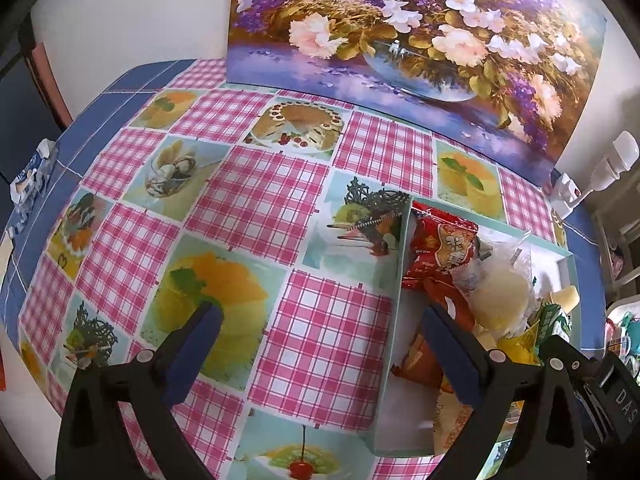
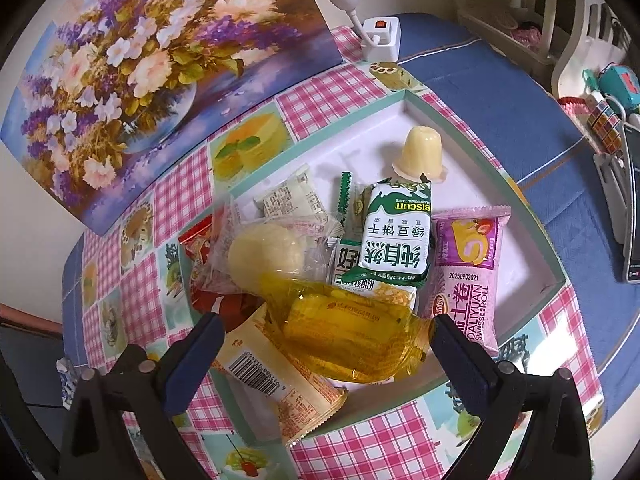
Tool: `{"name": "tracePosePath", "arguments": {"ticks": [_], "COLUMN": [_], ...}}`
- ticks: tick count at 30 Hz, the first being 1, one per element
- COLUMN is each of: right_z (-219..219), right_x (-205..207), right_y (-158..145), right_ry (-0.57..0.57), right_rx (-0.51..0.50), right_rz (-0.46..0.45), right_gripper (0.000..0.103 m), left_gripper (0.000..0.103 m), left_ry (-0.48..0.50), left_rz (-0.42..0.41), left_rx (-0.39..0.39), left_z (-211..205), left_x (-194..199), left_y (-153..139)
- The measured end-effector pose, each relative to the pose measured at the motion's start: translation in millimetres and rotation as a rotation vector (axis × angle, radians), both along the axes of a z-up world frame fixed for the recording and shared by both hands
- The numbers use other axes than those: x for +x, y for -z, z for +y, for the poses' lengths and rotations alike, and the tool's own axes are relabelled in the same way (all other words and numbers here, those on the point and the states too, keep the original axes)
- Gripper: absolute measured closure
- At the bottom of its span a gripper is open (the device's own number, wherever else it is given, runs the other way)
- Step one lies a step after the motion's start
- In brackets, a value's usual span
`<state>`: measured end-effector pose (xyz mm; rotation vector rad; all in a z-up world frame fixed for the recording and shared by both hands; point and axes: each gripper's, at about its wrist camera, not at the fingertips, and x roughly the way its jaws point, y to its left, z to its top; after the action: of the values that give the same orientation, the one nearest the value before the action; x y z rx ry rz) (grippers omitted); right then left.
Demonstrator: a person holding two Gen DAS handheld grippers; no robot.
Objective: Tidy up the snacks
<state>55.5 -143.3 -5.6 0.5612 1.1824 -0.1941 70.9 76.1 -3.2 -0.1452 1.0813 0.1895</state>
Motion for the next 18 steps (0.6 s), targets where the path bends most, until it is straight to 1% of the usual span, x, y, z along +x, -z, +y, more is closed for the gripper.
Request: {"name": "tracePosePath", "arguments": {"ticks": [5,9,15,18], "right_z": [4,8,16,22], "right_x": [0,0,-2,-5], "right_y": [-2,-5,-12,-15], "right_ry": [-0.013,-0.048,-0.085,-0.101], "right_rx": [-0.018,-0.036,-0.075,-0.094], "right_rz": [-0.004,-0.016,-0.033,-0.042], "right_gripper": [0.0,0.0,0.0,0.0], "left_gripper": [0.003,0.003,0.003,0.003], "left_ry": [0.016,0.038,0.076,0.062], "left_rz": [-0.004,-0.001,-0.021,-0.016], "left_rx": [0.026,0.062,0.094,0.109], "left_z": [1,3,6,12], "left_x": [-1,-2,-7,-10], "left_y": [-1,-3,-11,-13]}}
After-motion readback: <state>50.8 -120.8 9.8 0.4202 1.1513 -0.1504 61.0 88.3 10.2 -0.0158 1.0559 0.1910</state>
